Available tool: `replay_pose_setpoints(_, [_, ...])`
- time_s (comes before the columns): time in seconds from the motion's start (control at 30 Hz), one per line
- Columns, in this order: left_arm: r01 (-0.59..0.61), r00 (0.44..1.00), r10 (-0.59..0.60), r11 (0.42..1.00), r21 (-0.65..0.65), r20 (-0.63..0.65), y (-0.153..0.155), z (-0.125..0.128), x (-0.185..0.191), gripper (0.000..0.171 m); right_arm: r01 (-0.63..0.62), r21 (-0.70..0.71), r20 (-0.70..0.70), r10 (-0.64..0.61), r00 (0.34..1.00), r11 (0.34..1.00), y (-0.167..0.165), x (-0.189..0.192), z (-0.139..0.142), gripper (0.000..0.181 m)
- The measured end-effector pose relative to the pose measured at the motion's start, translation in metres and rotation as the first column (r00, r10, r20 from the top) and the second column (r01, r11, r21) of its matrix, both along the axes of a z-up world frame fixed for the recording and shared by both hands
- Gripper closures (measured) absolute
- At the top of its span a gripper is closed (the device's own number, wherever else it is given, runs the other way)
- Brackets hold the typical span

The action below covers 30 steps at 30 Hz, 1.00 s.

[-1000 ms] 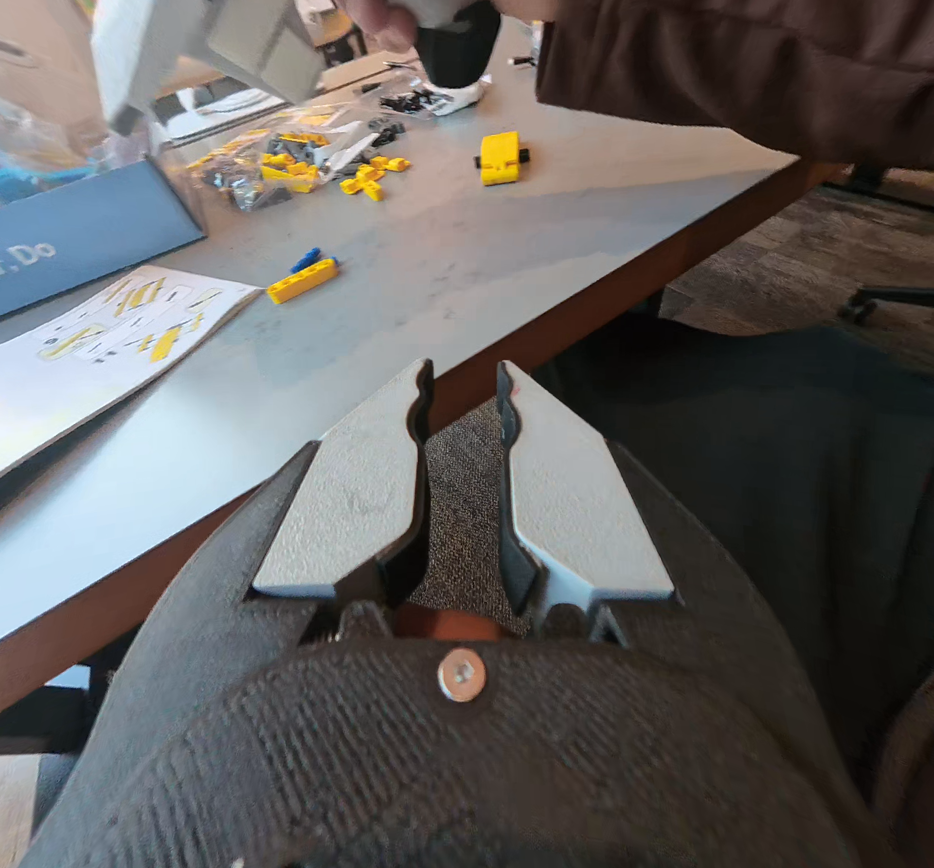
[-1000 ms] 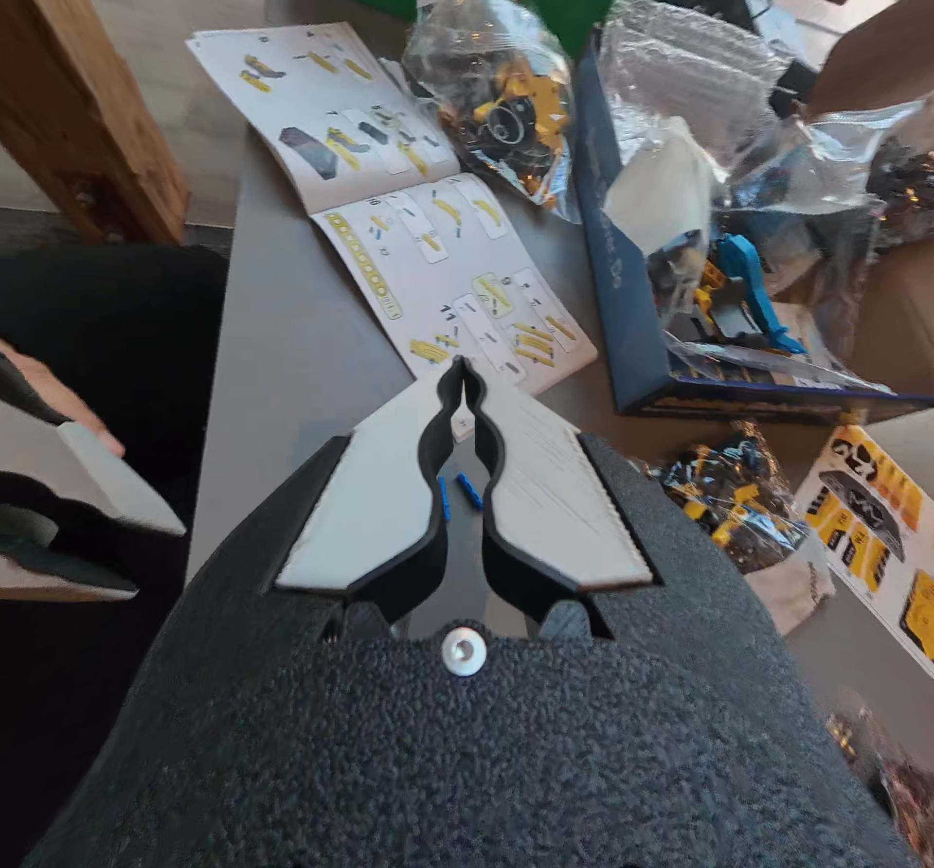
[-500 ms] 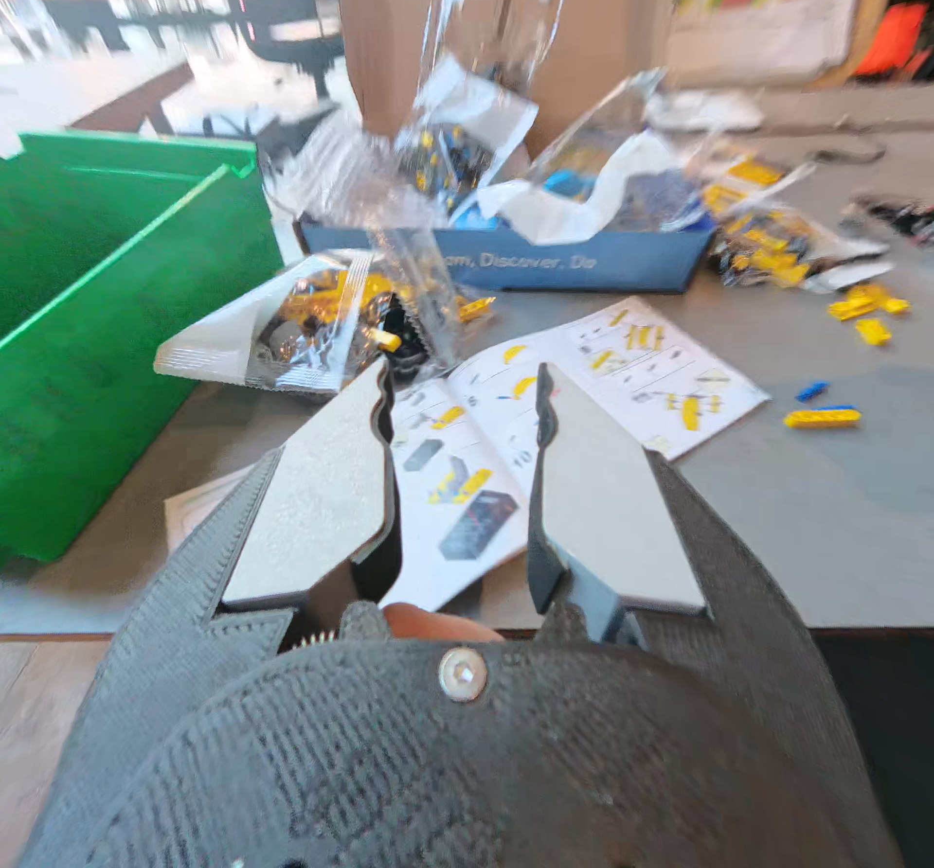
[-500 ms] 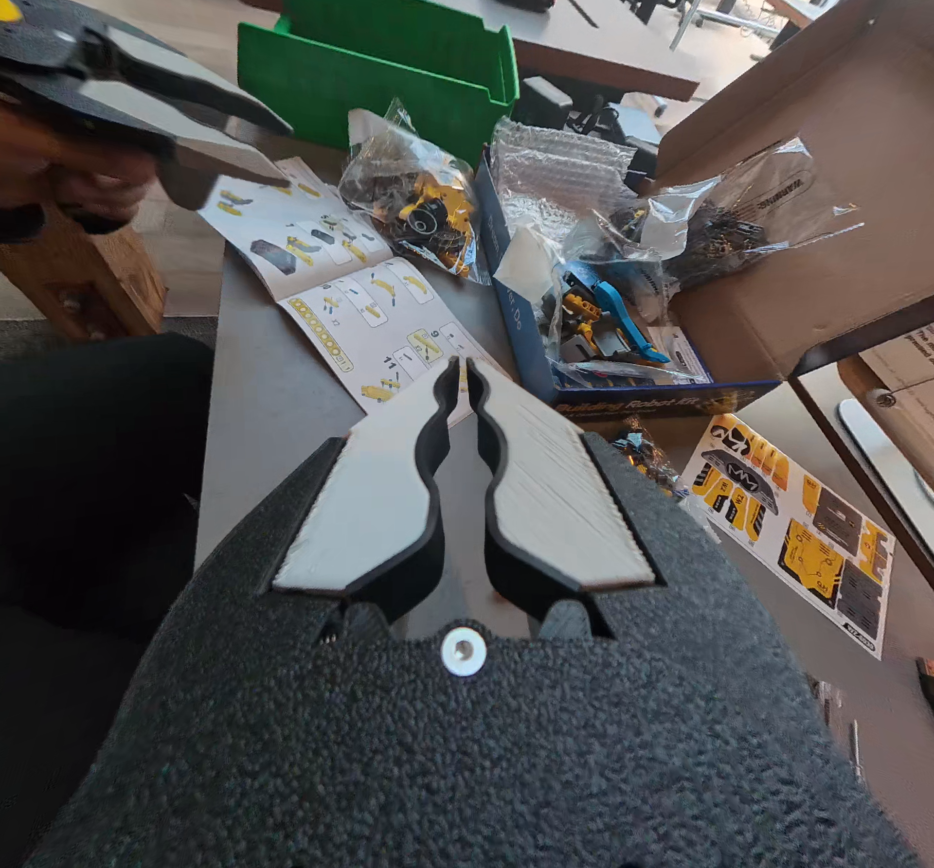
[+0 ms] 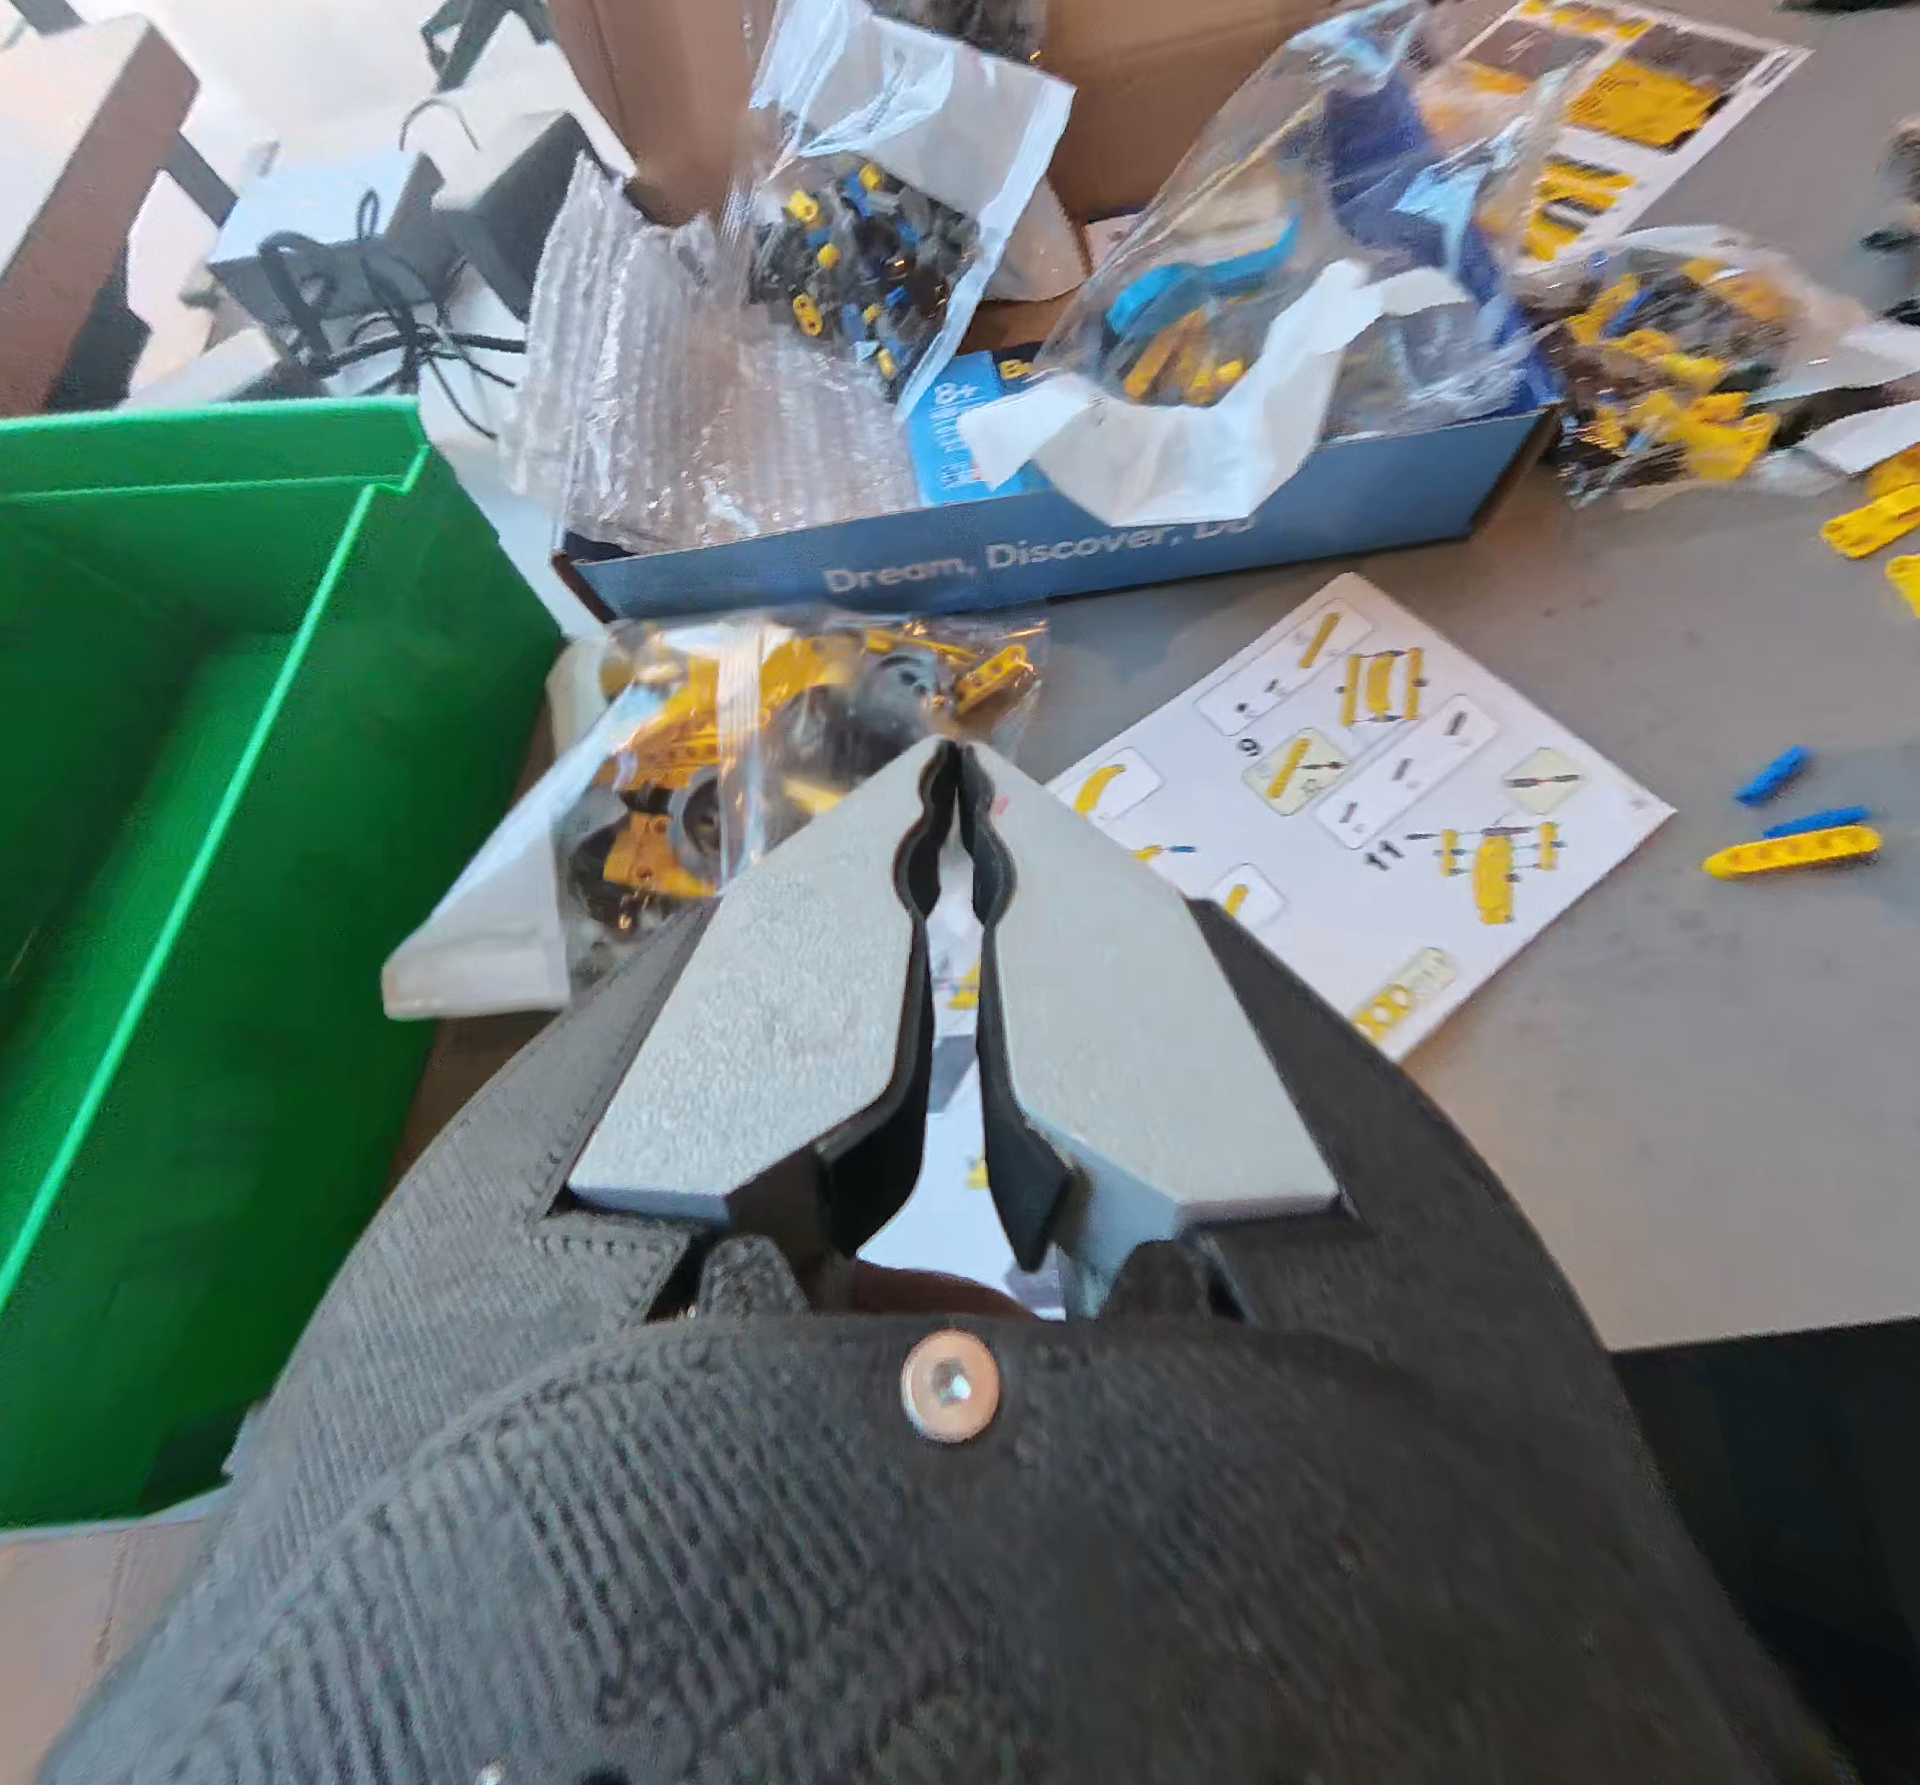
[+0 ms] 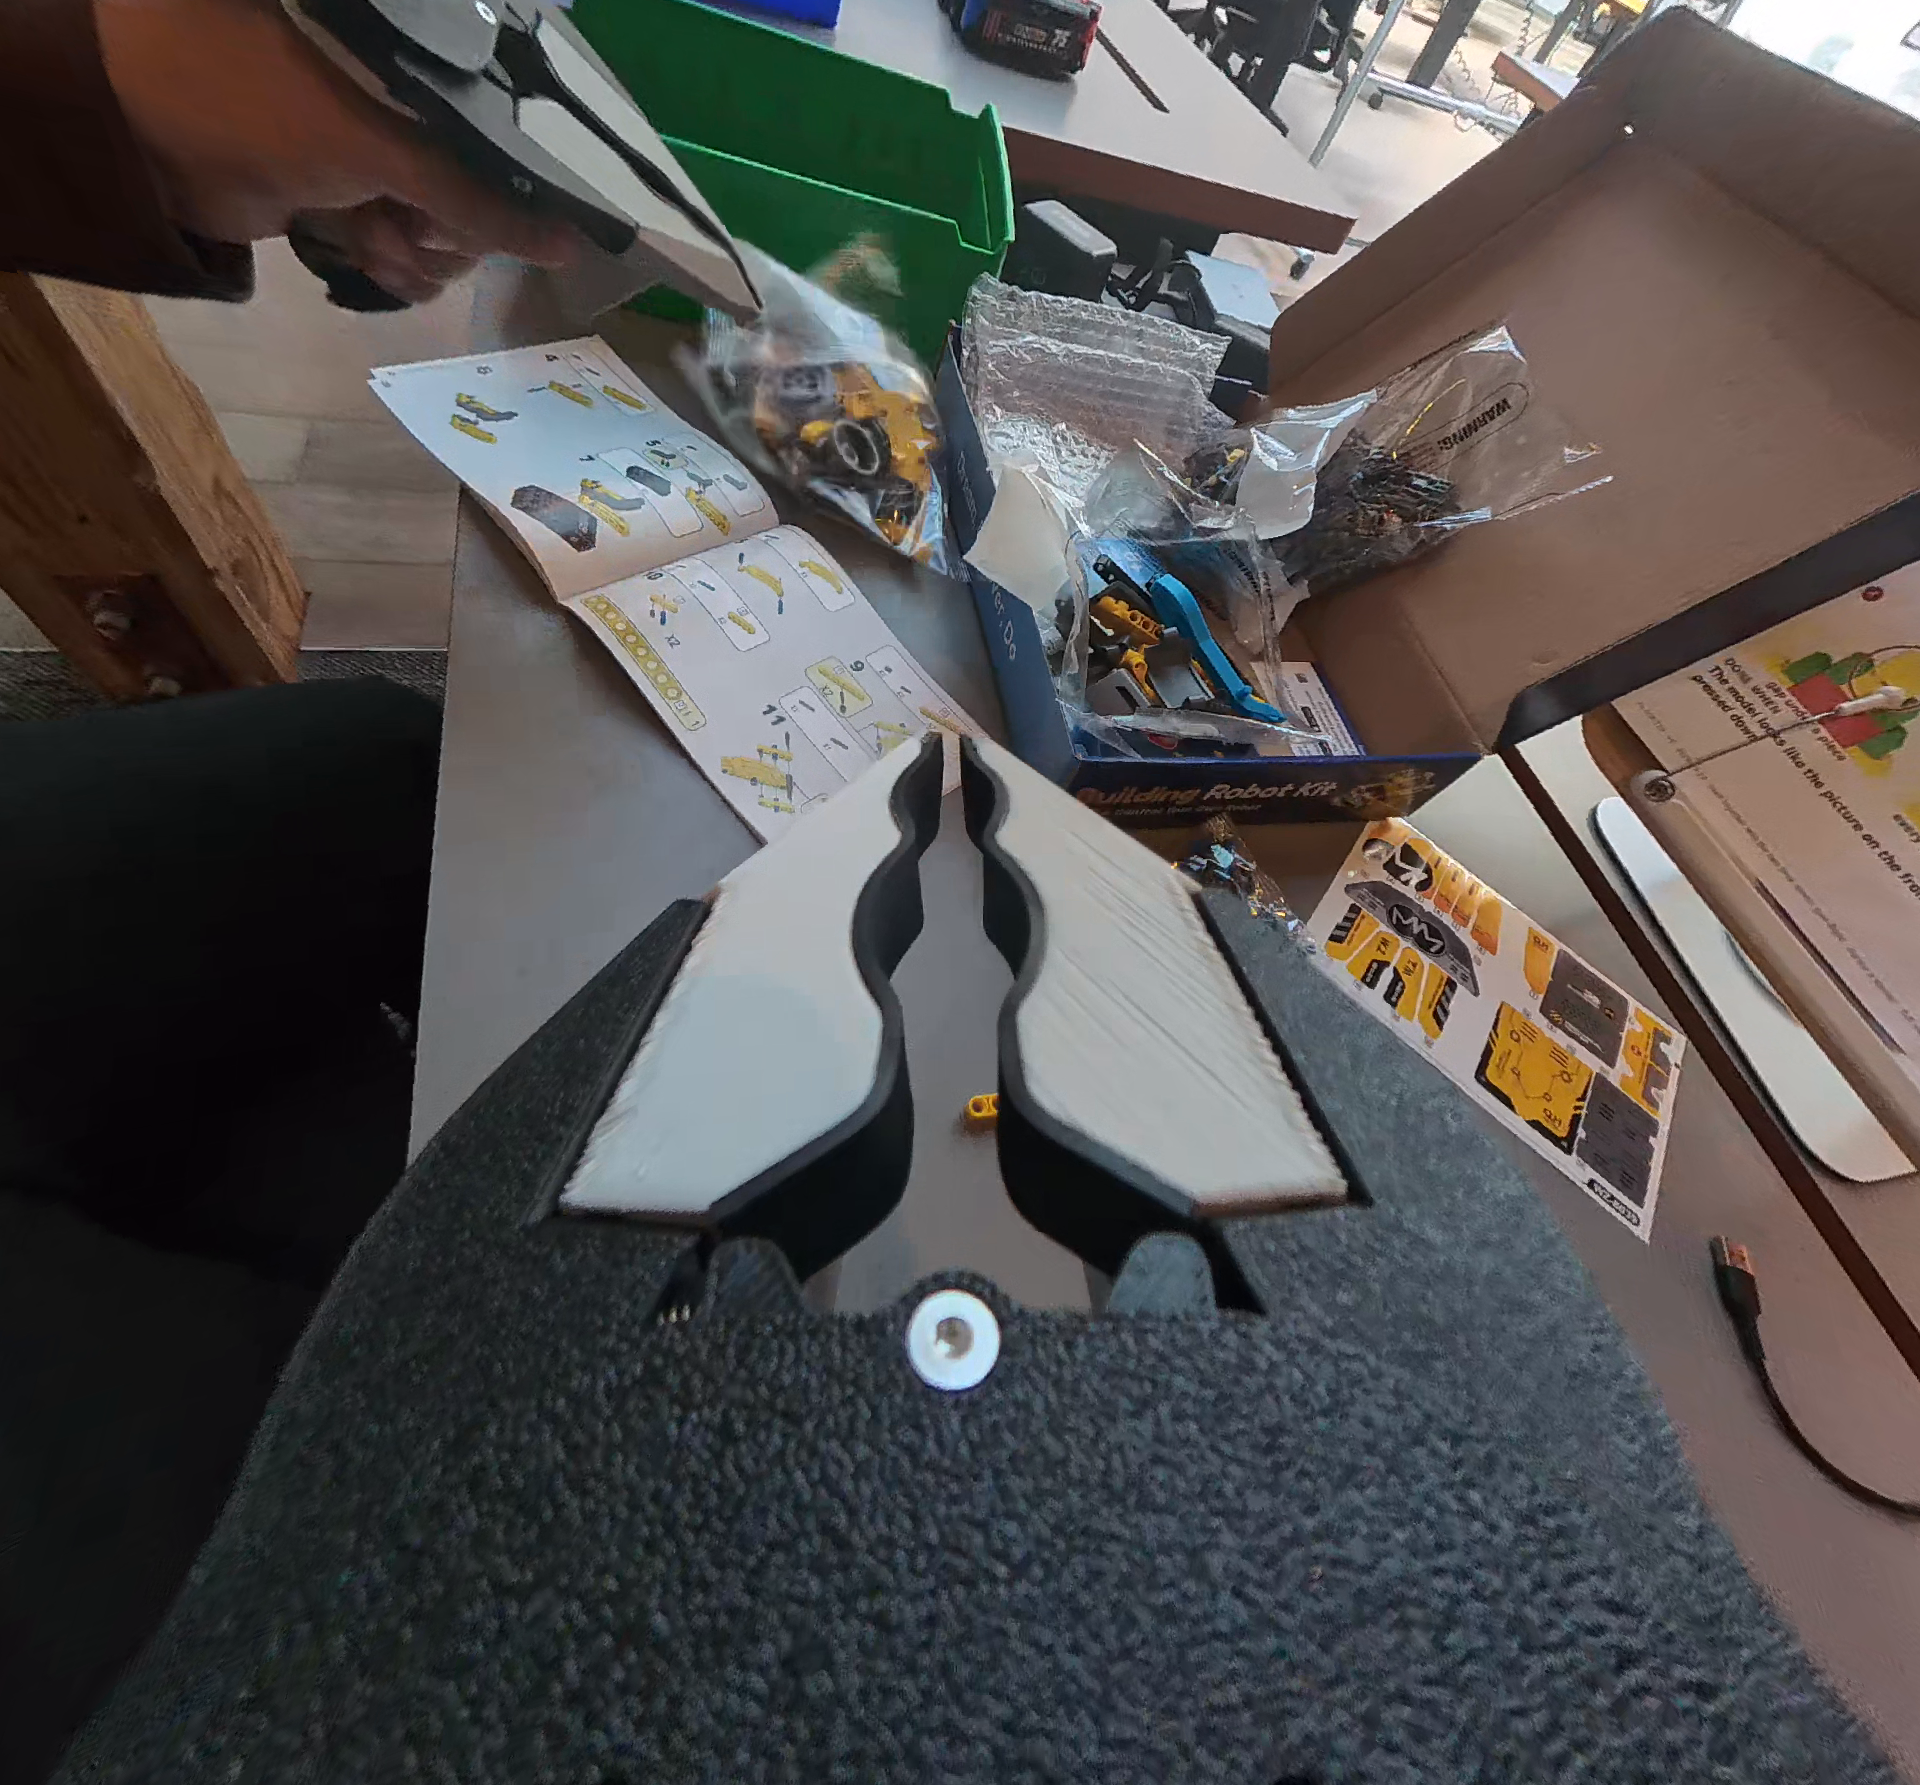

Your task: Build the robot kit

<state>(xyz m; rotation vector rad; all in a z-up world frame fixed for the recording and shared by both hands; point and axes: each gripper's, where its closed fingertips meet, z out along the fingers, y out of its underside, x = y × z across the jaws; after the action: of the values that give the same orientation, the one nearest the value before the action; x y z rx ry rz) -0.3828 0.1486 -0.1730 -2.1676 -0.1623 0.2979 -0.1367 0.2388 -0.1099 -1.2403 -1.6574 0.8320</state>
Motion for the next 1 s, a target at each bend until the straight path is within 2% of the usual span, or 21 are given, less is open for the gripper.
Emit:
replay_pose_setpoints(0.1, [0.049,0.999,-0.049,0.999,0.021,0.009,-0.002,0.007,0.027,0.171,-0.025,-0.005,0.047,0.025,0.999,1.000,-0.004,0.003,-0.011,0.178])
replay_pose_setpoints(0.2, [0.066,0.998,-0.066,0.998,-0.003,-0.004,-0.010,-0.005,0.041,0.171,-0.021,0.025,0.088,0.019,0.996,0.999,-0.004,0.004,-0.022,0.178])
replay_pose_setpoints(0.23, [0.048,0.999,-0.048,0.999,-0.002,-0.003,-0.014,-0.009,0.037,0.165,-0.017,0.028,0.096,0.014,0.995,0.999,-0.004,0.004,-0.023,0.177])
replay_pose_setpoints(0.27, [0.022,1.000,-0.022,1.000,-0.001,0.020,-0.019,-0.013,0.031,0.148,-0.016,0.027,0.097,0.014,0.995,1.000,-0.004,0.005,-0.024,0.176])
replay_pose_setpoints(0.33, [-0.030,0.990,0.029,1.000,0.005,0.140,-0.034,-0.020,0.023,0.124,-0.015,0.018,0.090,0.013,0.996,1.000,-0.004,0.006,-0.023,0.176])
replay_pose_setpoints(0.4, [-0.053,0.973,0.047,0.998,0.020,0.226,-0.051,-0.027,0.021,0.113,-0.011,0.008,0.092,0.010,0.996,1.000,-0.002,0.008,-0.023,0.176])
replay_pose_setpoints(0.43, [-0.074,0.973,0.067,0.997,0.024,0.219,-0.060,-0.032,0.017,0.112,-0.009,0.001,0.092,0.009,0.996,1.000,-0.001,0.008,-0.024,0.176])
replay_pose_setpoints(0.53, [-0.118,0.987,0.116,0.993,0.016,0.113,-0.082,-0.048,0.003,0.112,-0.017,-0.052,0.089,0.021,0.996,0.998,-0.003,0.004,-0.028,0.176])
replay_pose_setpoints(0.63, [-0.123,0.991,0.123,0.992,0.015,0.047,-0.088,-0.056,-0.014,0.113,-0.025,-0.097,0.105,0.035,0.994,0.995,-0.008,-0.006,-0.039,0.176])
replay_pose_setpoints(0.77, [-0.137,0.979,0.140,0.990,0.030,-0.150,-0.083,-0.050,-0.060,0.113,0.000,-0.011,0.184,0.002,0.983,1.000,-0.020,-0.019,-0.051,0.171])
replay_pose_setpoints(0.83, [-0.105,0.979,0.109,0.994,0.033,-0.174,-0.071,-0.051,-0.075,0.111,-0.069,-0.050,0.183,0.077,0.980,0.996,-0.042,-0.031,-0.053,0.170])
replay_pose_setpoints(0.9, [-0.053,0.981,0.052,0.999,-0.002,-0.187,-0.058,-0.054,-0.084,0.102,-0.126,-0.077,0.185,0.138,0.973,0.989,-0.058,-0.046,-0.059,0.168])
replay_pose_setpoints(0.93, [-0.021,0.971,0.013,0.999,-0.032,-0.237,-0.055,-0.055,-0.089,0.102,-0.154,-0.076,0.195,0.166,0.967,0.985,-0.064,-0.053,-0.064,0.168])
replay_pose_setpoints(1.0, [0.045,0.912,-0.087,0.993,-0.113,-0.401,-0.054,-0.053,-0.101,0.108,-0.195,-0.067,0.216,0.205,0.955,0.978,-0.074,-0.068,-0.074,0.168])
